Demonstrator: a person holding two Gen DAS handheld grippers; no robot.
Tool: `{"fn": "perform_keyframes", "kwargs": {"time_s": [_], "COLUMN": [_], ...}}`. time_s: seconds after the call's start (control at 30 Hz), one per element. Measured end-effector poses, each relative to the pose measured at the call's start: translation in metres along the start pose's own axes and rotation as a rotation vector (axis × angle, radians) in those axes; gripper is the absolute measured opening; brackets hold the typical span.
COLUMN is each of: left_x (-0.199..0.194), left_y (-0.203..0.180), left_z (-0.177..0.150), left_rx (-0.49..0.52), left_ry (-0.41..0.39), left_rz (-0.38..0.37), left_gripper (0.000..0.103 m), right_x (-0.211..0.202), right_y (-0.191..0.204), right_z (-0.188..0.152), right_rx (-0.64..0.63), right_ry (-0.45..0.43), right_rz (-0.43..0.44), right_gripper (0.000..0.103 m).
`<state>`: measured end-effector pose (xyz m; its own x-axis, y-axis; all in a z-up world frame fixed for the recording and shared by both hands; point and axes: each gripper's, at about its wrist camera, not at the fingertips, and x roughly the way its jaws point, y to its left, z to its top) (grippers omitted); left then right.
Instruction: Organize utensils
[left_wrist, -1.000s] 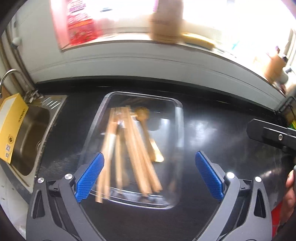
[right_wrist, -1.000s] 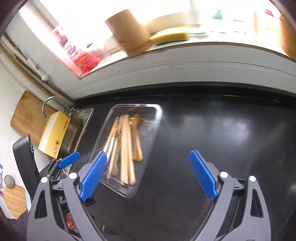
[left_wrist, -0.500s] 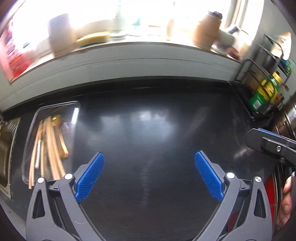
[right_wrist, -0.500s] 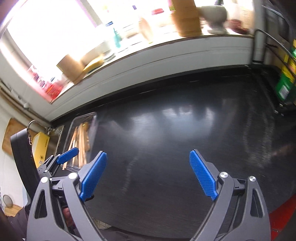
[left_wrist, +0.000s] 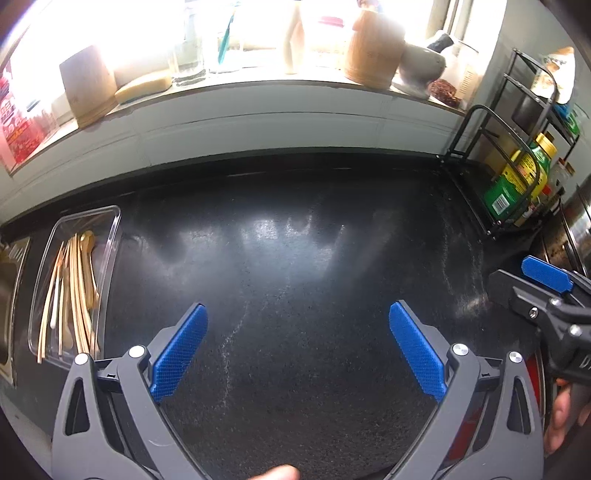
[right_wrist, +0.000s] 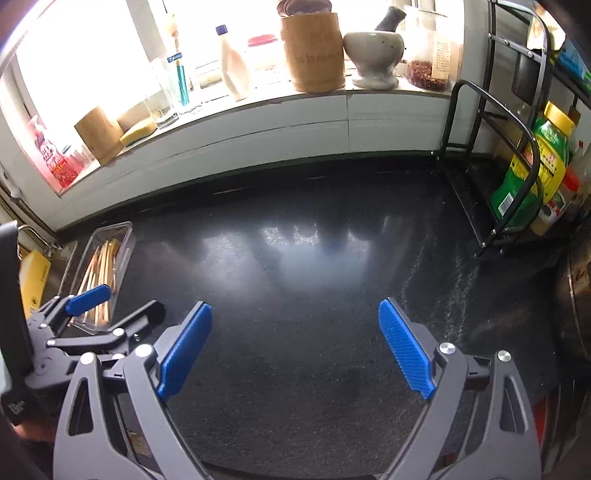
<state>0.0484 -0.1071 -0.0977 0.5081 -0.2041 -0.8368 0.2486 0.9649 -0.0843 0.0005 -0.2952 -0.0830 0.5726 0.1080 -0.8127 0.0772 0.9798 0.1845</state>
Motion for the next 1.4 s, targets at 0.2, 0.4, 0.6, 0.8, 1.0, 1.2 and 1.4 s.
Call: {"fn": "perform_keyframes", "kwargs": {"time_s": [0.2, 0.4, 0.6, 0.8, 1.0, 1.2, 1.4], "left_x": [-0.003, -0.004, -0.006, -0.006, -0.005, -0.006, -0.005], "left_y": [0.014, 0.025, 0.030, 0.033, 0.032, 0.034, 0.035], "left_z": [0.003, 0.007, 0.009, 0.007, 0.008, 0.007, 0.006], "left_rx": [-0.036, -0.048, -0.045, -0.052, -0.053, -0.054, -0.063], "left_ry": [0.001, -0.001, -0.004, -0.006, -0.006, -0.006, -0.005], "left_rz": [0.041, 0.048, 0.052, 0.052, 0.052, 0.050, 0.053], "left_gripper": [0.096, 0.097, 0.097, 0.097, 0.097, 0.097, 0.097], "right_x": [0.005, 0.009, 0.012, 0.012, 0.012, 0.012, 0.012], "right_y": [0.007, 0.015, 0.020, 0.022, 0.024, 0.024, 0.024], "right_z": [0.004, 0.007, 0.009, 0.008, 0.008, 0.008, 0.008], "right_rx": [-0.009, -0.014, -0.023, -0.024, -0.028, -0.026, -0.031], "right_ry": [-0.003, -0.001, 0.003, 0.003, 0.003, 0.004, 0.006], "right_rz": [-0.045, -0.058, -0.052, -0.054, -0.056, -0.054, -0.050], "right_gripper": [0.089, 0.089, 0.089, 0.089, 0.089, 0.089, 0.089]}}
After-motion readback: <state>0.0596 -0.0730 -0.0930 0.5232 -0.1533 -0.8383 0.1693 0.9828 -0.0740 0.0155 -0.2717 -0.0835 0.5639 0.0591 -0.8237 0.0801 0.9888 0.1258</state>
